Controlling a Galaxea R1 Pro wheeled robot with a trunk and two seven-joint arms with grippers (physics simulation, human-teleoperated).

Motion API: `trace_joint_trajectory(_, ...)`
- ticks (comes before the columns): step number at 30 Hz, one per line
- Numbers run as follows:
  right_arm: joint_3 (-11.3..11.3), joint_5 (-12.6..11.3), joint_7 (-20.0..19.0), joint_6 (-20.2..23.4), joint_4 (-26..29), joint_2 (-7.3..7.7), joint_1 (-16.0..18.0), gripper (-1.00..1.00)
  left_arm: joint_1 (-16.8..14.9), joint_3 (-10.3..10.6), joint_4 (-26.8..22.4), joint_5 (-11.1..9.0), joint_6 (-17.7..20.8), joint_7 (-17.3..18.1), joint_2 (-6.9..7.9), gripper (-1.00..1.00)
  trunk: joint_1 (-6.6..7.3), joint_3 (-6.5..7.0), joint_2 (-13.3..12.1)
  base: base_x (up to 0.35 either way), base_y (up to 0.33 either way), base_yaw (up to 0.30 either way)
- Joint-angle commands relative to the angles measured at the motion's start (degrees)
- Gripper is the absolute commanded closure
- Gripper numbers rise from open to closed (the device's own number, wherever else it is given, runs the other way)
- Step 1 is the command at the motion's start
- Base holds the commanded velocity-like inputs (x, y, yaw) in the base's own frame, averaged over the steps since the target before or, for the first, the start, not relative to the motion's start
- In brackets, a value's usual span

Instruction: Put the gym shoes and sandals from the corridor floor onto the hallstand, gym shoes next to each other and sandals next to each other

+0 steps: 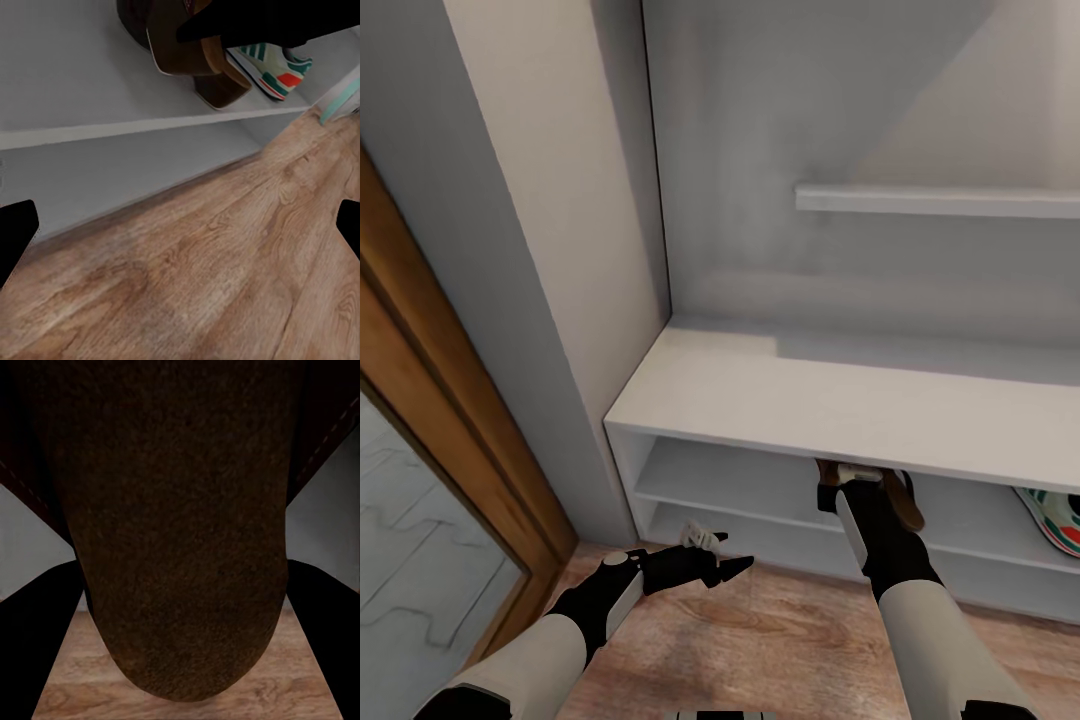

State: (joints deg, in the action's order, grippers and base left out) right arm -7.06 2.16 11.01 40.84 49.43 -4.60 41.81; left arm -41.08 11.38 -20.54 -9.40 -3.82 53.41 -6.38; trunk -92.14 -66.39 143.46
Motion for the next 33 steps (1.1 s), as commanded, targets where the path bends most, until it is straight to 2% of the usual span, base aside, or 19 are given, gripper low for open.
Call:
trace_joint_trajectory(1,-0.15,0.21,-0.02,0.28,0.06,-0.06,0.03,1.0,-0.05,0.46,0.06,-0.45,-0.4,-0.06,0.05,-1.0,0.0,-0.05,0.02,0.055,0.0,0.0)
trace_joint_trajectory(13,-0.15,0.21,-0.02,0.3,0.06,-0.06,0.03,1.0,-0.05,0.44,0.06,-0.45,-0.4,-0.06,0.05,-1.0,0.0,-0.05,0.02,0.007,0.0,0.0)
trace_joint_trajectory(14,-0.15,0.21,-0.02,0.3,0.07,-0.06,0.03,-1.0,-0.05,0.44,0.06,-0.45,-0.4,-0.06,0.05,-1.0,0.0,-0.05,0.02,0.0,0.0,0.0)
trace_joint_trajectory(29,-0.15,0.21,-0.02,0.3,0.05,-0.06,0.03,-1.0,-0.05,0.44,0.06,-0.45,-0.4,-0.06,0.05,-1.0,0.0,-0.05,0.02,-0.001,0.0,0.0)
trace_joint_trajectory(33,-0.15,0.21,-0.02,0.3,0.06,-0.06,0.03,-1.0,-0.05,0.46,0.06,-0.47,-0.4,-0.06,0.05,-1.0,0.0,-0.05,0.02,-0.154,0.0,0.0)
